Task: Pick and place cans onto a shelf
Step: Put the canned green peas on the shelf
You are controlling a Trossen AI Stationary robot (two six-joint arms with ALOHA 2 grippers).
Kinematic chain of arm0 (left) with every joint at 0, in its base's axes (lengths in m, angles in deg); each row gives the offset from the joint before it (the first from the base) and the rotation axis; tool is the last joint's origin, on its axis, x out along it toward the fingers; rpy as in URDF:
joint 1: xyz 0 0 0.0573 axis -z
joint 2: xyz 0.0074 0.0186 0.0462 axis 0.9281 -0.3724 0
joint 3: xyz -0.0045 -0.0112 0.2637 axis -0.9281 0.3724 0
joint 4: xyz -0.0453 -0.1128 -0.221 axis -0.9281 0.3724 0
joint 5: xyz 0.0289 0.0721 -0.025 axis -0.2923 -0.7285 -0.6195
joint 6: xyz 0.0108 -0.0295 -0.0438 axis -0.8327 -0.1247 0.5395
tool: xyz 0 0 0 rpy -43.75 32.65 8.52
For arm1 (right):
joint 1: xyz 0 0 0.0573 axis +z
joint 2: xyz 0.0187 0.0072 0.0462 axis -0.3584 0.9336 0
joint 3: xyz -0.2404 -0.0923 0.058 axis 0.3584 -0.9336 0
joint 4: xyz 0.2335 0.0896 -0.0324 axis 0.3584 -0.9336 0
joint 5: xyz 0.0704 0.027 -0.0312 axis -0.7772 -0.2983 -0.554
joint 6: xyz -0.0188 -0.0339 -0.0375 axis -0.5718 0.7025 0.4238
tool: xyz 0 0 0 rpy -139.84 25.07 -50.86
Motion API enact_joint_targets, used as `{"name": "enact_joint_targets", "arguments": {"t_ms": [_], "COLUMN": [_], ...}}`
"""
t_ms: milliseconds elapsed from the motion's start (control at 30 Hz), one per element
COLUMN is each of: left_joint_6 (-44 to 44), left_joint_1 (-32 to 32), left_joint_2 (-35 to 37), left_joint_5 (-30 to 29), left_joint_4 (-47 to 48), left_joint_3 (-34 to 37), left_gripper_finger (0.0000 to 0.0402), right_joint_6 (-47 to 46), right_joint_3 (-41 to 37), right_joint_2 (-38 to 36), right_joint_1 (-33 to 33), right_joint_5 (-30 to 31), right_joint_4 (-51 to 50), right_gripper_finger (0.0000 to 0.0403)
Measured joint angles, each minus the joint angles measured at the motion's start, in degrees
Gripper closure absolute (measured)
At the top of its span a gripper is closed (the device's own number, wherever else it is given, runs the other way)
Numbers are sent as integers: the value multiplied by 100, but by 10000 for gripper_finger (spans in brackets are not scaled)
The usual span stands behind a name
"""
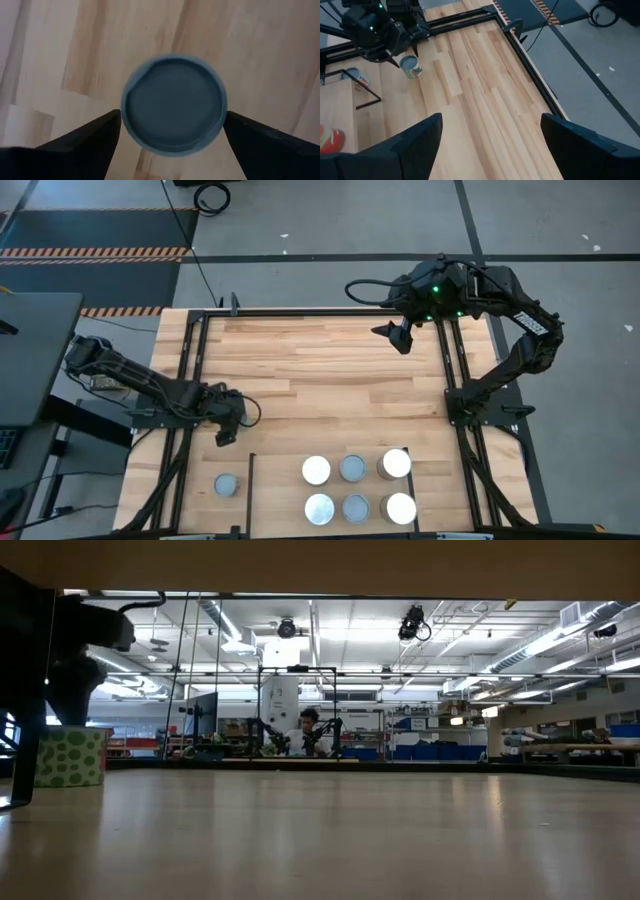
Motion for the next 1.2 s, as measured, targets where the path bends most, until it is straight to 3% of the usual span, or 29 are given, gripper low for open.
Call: {"name": "enact_joint_targets", "arguments": {"t_ms": [433,733,900,1067,1200], "left_joint_6": [-197,-199,-177,-321,-64], "left_joint_1": [-199,-197,-195,-195,-195], "left_joint_2": [-117,-789,-803,-798,-817], "left_joint_5": [8,79,81,55,57], "left_joint_4": [-1171,-1068,-308,413,451], "left_joint_3": [320,52,-987,-2512,-3617], "left_gripper_finger": [49,114,114,114,114], "right_joint_6": [69,468,636,870,1303], "right_joint_3": [0,0,0,0,0], "right_joint_2": [0,0,-21,-62,-79], "right_joint_1": [0,0,0,0,-28], "right_joint_5": [0,0,-2,-2,18], "right_joint_4": [-10,-153,-502,-843,-879], "right_gripper_finger": [57,57,57,57,57]}}
